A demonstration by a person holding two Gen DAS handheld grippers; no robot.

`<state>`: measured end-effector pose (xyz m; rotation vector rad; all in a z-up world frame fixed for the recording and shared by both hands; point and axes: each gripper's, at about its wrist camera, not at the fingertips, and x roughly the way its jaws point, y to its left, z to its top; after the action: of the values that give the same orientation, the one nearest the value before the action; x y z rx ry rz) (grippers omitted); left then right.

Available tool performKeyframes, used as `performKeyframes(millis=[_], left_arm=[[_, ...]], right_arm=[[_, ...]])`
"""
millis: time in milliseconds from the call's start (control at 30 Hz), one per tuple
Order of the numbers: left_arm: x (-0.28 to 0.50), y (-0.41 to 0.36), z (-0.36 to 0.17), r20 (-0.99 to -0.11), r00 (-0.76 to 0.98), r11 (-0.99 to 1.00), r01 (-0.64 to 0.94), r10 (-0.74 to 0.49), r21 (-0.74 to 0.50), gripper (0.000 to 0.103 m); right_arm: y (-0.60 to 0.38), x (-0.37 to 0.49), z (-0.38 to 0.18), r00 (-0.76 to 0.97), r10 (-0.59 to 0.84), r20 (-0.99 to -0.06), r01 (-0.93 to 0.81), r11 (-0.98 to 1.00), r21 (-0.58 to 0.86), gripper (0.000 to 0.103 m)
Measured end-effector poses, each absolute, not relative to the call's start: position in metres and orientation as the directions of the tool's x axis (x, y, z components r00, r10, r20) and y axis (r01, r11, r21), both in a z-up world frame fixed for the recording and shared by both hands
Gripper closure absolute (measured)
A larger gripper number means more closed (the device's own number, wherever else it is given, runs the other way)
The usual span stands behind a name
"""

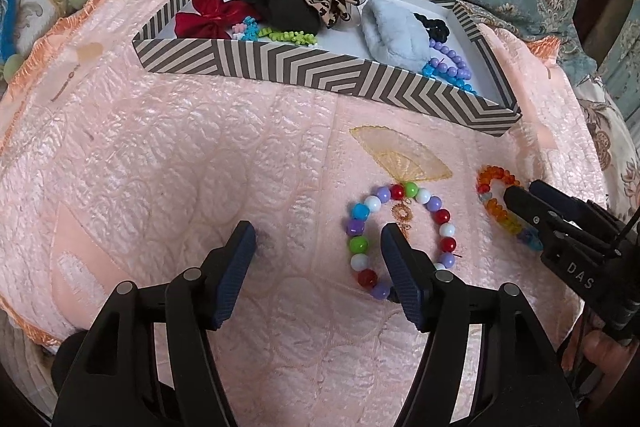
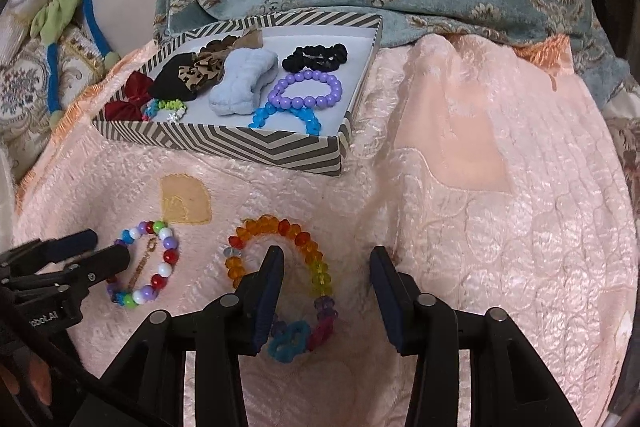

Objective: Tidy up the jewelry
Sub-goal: 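Grasp the multicolour bead bracelet with the left tool while the right tool grasps the rainbow bracelet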

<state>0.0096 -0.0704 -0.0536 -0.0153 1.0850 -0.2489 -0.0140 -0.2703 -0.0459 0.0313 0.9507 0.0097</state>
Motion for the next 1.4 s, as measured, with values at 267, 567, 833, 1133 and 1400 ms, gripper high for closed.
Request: performKeyframes(millis=[267,567,833,1133,1400], left_arm=[[0.010,-0.074,-0.056,-0.872,0.451,0.974,0.194,-0.190,-0.112,0.033],[0.008,-0.076,-0.057,-0.859,0.471,0.970,0.218,-0.203,-0.110,0.052],[0.009,-0.058,-0.054,-0.847,0.470,0.966,0.185,-0.250,-0.182,0.093],[0.005,-0.046,-0.037,-0.826,0.478,0.954,0.167,-0.301,-0.250,0.095],[0.000,-0.041,-0.014,-0.800,0.511,0.949,0.177,-0.316,-0.261,0.095]], right_arm=[[-0.270,-0.014,-0.047,0.595,0.018,-0.804,-0.001,1.000,0.022,0.076],[-0.268,-0.016,-0.045,0.603,0.045,-0.796,-0.023,0.999,0.039,0.094],[-0.275,-0.024,-0.035,0.613,0.121,-0.781,-0.023,0.991,0.135,0.094],[-0.271,-0.036,-0.007,0.650,0.187,-0.737,-0.055,0.978,0.199,0.094],[-0.262,-0.041,0.013,0.670,0.204,-0.713,-0.084,0.976,0.201,0.094]])
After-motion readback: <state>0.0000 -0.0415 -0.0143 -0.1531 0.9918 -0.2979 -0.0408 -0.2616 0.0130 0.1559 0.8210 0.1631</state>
